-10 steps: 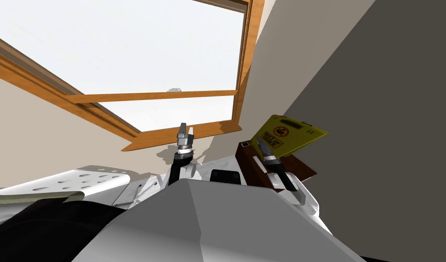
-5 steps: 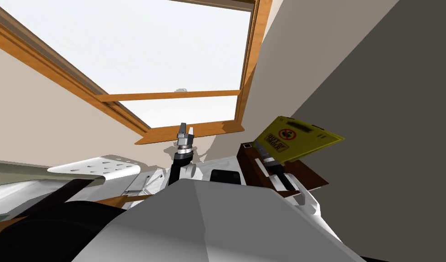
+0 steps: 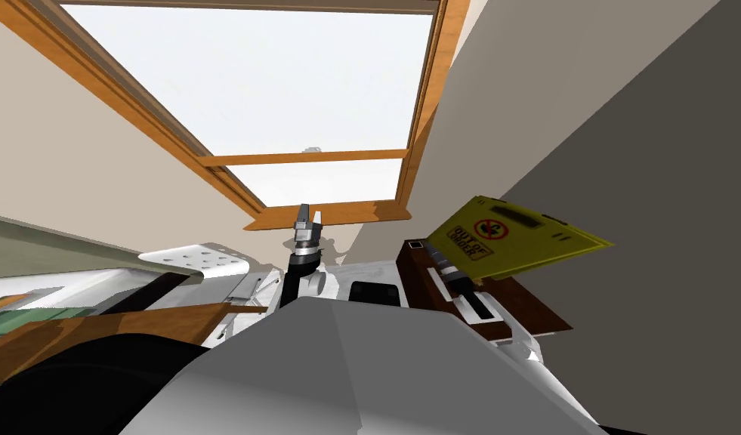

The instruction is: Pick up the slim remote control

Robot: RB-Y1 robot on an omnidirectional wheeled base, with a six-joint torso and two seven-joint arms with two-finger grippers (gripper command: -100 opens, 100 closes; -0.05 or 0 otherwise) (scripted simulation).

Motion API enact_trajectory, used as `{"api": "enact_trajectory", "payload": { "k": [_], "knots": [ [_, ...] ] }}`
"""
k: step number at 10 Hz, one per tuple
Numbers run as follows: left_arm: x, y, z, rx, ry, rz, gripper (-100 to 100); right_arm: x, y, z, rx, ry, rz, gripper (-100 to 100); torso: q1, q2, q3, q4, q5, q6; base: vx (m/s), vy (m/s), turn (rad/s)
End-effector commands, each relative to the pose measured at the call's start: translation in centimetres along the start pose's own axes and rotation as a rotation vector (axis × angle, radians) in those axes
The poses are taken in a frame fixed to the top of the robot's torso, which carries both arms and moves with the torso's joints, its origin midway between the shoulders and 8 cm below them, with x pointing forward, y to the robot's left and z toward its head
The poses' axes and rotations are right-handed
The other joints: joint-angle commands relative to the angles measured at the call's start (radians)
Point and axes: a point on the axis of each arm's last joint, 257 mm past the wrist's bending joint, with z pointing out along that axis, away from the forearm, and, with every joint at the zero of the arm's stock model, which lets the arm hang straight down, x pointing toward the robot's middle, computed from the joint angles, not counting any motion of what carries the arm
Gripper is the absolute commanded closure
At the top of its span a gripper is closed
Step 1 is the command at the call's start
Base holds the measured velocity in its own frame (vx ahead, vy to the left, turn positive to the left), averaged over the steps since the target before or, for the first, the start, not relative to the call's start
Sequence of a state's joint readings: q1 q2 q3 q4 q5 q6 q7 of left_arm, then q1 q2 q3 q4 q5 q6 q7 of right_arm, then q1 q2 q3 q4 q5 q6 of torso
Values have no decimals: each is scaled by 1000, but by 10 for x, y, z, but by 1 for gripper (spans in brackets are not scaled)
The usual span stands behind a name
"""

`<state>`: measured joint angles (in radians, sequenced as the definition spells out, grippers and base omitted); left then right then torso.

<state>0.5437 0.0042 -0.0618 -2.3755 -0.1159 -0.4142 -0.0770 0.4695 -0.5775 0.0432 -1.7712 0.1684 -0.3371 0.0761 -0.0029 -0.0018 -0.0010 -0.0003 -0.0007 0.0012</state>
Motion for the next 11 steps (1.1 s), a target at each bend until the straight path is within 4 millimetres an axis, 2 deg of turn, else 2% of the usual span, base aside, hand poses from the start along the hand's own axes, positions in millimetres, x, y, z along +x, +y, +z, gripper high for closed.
{"api": "enact_trajectory", "payload": {
  "k": [1,3,5,9,11],
  "knots": [
    [0,0,0,0,0,0,0,10,-21,-2,40,49,-36,-100,0,0,0,0,0,0,-10,-40,210],
    [0,0,0,0,0,0,0,22,-50,-12,94,98,-66,-100,0,0,0,0,0,0,-4,-32,210],
    [0,0,0,0,0,0,0,25,-66,-18,128,106,-65,-100,0,-1,0,0,0,0,1,-25,60],
    [0,0,0,0,0,0,0,44,-119,-46,233,202,-121,-100,1,-1,-1,0,0,-1,1,-26,183],
    [0,0,0,0,0,0,0,52,-137,-59,269,246,-146,-100,1,-1,-1,0,0,0,3,-18,116]
  ]
}}
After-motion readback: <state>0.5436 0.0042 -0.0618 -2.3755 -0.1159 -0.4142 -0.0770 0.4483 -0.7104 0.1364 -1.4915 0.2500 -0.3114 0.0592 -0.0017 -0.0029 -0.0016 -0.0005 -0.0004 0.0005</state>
